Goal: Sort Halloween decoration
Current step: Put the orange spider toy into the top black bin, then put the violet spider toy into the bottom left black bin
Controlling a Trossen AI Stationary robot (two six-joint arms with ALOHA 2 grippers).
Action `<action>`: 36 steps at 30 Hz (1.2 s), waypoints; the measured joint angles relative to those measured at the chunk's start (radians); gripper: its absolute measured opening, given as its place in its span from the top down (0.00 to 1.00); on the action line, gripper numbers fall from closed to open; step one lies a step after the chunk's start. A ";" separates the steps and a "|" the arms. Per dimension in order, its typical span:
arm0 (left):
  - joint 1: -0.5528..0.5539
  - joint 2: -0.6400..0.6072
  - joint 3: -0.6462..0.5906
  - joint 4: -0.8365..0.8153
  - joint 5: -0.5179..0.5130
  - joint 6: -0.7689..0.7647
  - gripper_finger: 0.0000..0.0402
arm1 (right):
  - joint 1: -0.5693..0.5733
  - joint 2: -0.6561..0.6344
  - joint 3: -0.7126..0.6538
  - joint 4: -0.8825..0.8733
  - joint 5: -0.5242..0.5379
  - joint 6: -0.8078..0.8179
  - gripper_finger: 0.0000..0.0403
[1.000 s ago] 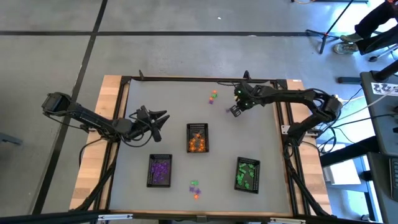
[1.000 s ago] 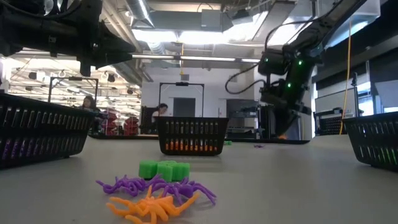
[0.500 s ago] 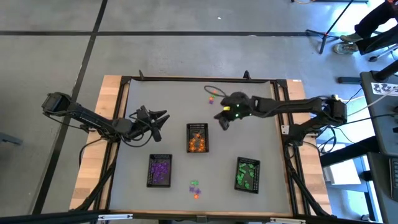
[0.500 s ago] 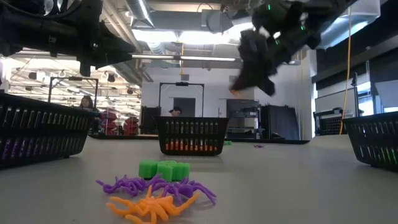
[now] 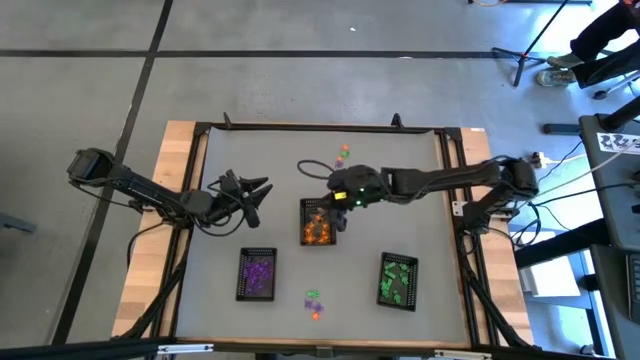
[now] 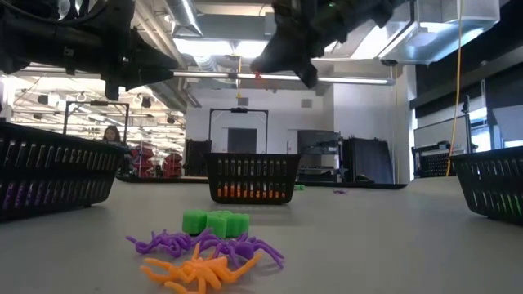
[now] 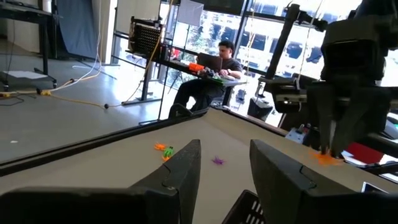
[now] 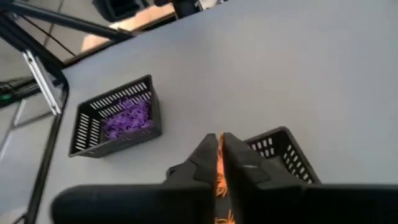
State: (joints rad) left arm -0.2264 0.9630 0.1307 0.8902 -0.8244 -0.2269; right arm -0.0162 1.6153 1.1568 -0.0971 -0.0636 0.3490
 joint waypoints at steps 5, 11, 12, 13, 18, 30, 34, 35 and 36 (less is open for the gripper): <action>0.000 0.000 0.000 0.000 0.004 0.000 0.67 | -0.004 0.047 0.067 -0.086 0.000 -0.046 0.77; 0.000 0.000 0.000 0.000 0.004 0.000 0.67 | -0.004 0.052 0.112 -0.203 0.069 -0.070 0.59; 0.000 0.000 0.000 0.000 0.004 0.000 0.67 | -0.004 0.052 0.120 -0.250 0.104 -0.077 0.57; 0.000 0.000 0.000 0.000 0.004 0.000 0.67 | -0.005 0.052 0.126 -0.294 0.143 -0.089 0.56; 0.000 0.000 0.000 0.000 0.004 0.000 0.67 | -0.043 0.054 0.126 -0.502 0.323 -0.098 0.55; -0.001 0.000 0.000 -0.008 0.006 0.000 0.67 | -0.211 0.058 -0.001 -0.507 0.272 -0.120 0.55; -0.001 0.000 0.000 -0.036 0.007 0.000 0.67 | -0.274 0.058 -0.142 -0.381 0.230 -0.120 0.55; -0.001 0.000 0.000 -0.038 0.005 0.000 0.67 | -0.293 0.058 -0.168 -0.353 0.214 -0.119 0.55; -0.001 0.000 0.000 -0.040 0.002 0.000 0.67 | -0.311 0.058 -0.189 -0.324 0.201 -0.120 0.55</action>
State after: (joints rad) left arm -0.2272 0.9630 0.1307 0.8504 -0.8229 -0.2268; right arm -0.3275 1.6733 0.9676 -0.4207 0.1378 0.2289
